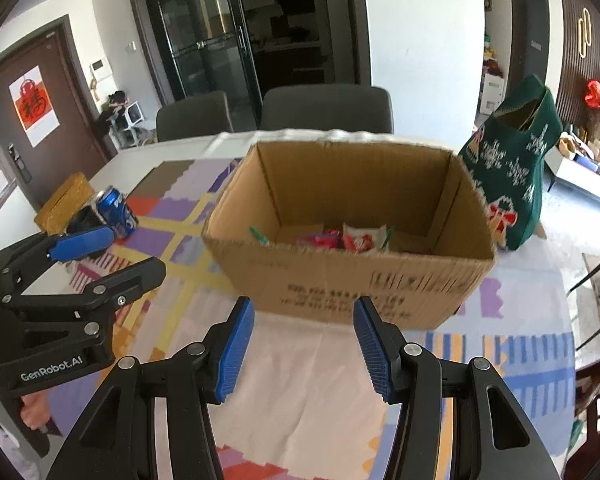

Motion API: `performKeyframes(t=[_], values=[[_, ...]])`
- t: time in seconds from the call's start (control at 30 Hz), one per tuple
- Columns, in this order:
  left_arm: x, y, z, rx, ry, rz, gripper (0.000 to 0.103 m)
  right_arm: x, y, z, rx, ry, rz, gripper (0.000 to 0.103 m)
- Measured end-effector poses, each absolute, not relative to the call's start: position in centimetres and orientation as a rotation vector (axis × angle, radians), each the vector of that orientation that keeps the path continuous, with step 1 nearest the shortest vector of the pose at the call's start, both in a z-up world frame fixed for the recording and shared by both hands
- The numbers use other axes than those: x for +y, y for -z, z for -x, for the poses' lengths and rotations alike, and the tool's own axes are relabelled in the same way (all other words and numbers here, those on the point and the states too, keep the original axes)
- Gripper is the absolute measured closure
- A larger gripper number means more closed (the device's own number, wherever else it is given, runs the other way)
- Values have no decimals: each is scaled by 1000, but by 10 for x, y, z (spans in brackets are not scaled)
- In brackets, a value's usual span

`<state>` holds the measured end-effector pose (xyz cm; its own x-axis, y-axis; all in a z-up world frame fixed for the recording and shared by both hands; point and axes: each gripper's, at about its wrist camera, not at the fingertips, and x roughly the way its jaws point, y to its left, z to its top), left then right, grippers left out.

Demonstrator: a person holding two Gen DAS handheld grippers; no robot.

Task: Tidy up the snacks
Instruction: 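Move the open left tool down toward the small green candy, then close the left tool on the small green candy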

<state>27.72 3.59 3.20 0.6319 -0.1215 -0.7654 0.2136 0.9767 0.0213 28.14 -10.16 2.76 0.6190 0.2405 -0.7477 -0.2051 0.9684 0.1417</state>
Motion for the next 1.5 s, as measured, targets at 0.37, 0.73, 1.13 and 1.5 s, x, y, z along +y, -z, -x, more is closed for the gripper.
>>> performKeyframes(t=[0.37,0.73,1.13,1.5], values=[[37,19,-261,963,217,-75,30,-97,11,-265,916,-254,-70,50],[33,62,-265,1060,206,-58,30,-99,53,-259,991,-224,-89,50],[29,113,-279,1167,194,-30,30,-98,88,-260,1055,-189,-72,50],[25,125,-282,1143,139,-22,47,-96,96,-263,1069,-183,-70,50]])
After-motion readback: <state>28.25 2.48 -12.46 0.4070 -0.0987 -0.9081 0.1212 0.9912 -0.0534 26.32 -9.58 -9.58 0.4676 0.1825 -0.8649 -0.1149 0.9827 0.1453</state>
